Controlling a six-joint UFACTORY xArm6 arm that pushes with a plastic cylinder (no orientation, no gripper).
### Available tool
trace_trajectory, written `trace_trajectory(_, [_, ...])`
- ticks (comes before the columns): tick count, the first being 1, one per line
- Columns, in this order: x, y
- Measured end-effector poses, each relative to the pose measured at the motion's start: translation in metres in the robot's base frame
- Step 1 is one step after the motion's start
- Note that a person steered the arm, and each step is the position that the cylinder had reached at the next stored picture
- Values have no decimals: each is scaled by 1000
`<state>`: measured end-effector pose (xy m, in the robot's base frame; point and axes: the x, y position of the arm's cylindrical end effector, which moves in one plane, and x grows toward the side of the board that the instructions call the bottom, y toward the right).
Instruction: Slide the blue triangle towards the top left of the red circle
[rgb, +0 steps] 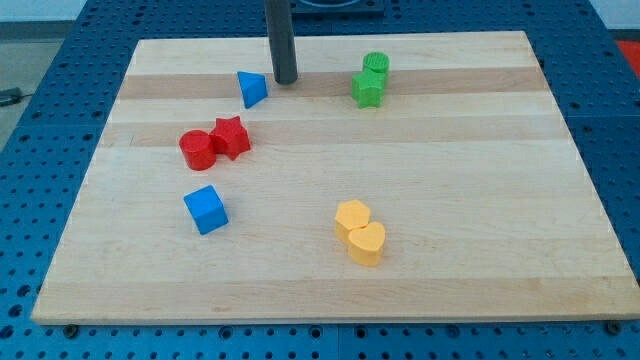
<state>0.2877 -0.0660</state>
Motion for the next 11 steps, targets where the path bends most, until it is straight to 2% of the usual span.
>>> trace_trajectory(3, [24,-73])
trace_trajectory(4, [38,-81])
trace_trajectory(5, [39,-48])
trace_trajectory(6, [56,-45])
trace_trajectory(7, [66,-69])
trace_trajectory(11, [26,-131])
